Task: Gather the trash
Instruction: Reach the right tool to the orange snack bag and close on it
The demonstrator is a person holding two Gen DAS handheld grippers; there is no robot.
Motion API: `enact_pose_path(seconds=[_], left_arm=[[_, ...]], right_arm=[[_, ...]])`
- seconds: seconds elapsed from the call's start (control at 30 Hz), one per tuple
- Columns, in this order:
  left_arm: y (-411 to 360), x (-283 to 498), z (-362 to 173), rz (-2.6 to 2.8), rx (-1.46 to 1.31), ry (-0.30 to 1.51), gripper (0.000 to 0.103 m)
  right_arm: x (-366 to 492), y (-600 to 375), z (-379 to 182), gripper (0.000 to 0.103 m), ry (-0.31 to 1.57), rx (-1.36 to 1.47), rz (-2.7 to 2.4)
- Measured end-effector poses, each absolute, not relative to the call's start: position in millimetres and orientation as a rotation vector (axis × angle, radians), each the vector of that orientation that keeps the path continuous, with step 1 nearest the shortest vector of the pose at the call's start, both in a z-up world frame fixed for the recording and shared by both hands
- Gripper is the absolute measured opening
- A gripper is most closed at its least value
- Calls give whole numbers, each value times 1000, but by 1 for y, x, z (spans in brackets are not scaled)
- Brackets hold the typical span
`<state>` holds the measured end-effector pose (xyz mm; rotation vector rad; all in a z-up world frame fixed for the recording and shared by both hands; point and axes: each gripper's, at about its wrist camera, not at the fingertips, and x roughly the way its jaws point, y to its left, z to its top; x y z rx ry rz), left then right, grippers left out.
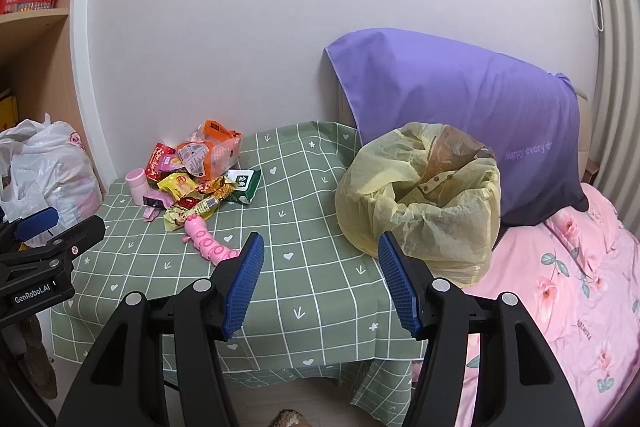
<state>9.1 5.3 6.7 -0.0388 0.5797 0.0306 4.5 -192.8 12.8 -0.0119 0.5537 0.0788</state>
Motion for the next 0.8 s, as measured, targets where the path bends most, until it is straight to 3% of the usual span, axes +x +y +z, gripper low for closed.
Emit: enact_pose_path(seconds=[0.7,0.8], left_arm=[[115,111,-26,97,-166,618,93],[129,139,-41,70,-224,693,93]], right_arm=[[134,-134,-14,56,646,-80,298],[159,-124,-22,56,650,-105,324]])
